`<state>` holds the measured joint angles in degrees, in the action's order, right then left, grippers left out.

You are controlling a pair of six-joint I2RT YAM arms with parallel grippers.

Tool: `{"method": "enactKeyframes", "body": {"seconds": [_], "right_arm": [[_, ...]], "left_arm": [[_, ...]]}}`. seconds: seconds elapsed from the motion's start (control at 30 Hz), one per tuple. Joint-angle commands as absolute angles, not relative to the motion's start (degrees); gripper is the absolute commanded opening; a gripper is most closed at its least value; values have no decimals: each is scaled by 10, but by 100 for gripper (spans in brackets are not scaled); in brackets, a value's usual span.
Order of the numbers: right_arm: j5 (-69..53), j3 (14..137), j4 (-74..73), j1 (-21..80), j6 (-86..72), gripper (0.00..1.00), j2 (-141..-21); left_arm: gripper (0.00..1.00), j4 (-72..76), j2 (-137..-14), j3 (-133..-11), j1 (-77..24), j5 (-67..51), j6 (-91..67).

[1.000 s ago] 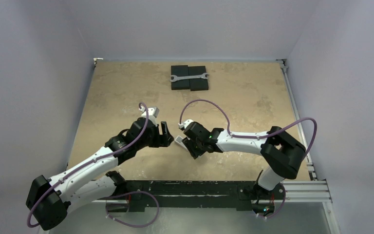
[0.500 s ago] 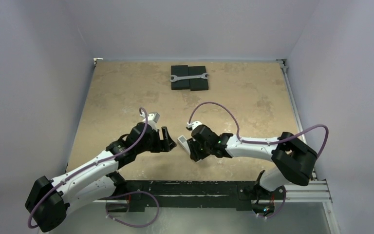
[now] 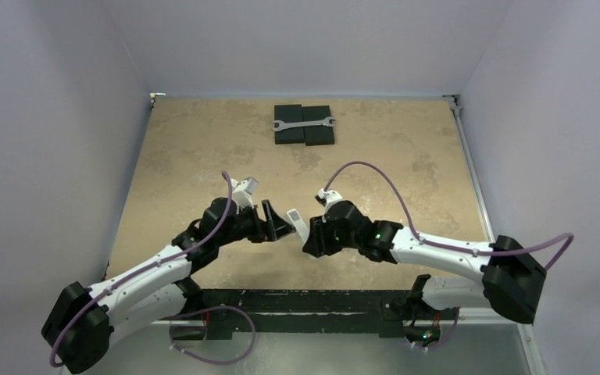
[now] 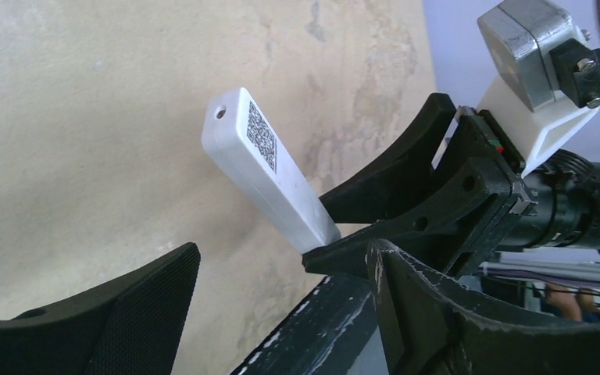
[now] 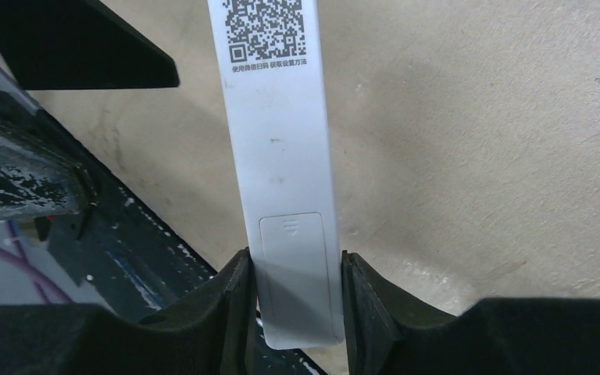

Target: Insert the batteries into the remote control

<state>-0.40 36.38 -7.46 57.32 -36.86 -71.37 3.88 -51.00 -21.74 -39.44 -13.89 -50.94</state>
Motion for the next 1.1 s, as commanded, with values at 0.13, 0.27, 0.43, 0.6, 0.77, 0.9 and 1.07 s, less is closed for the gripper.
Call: {"method": "enactKeyframes", "body": {"seconds": [0.13, 0.27, 0.43, 0.6, 0.77, 0.9, 1.07], "right_arm": [[-48, 320, -3, 547, -432, 0, -588], [-79, 302, 33, 533, -458, 0, -549], [-131, 277, 107, 522, -496, 0, -524], [-184, 257, 177, 514, -530, 0, -510], [-233, 232, 263, 511, -568, 0, -511], [-267, 214, 336, 511, -600, 0, -523], [-290, 197, 401, 511, -628, 0, -538]], "left_arm": [[79, 224, -508, -183, -363, -250, -581], [79, 287, -508, -172, -350, -283, -607], [80, 367, -510, -161, -348, -311, -647], [80, 393, -501, -161, -348, -324, -659], [80, 409, -503, -160, -347, -333, -671], [80, 439, -505, -157, -347, -340, -687], [79, 470, -510, -156, -347, -350, -703]]}}
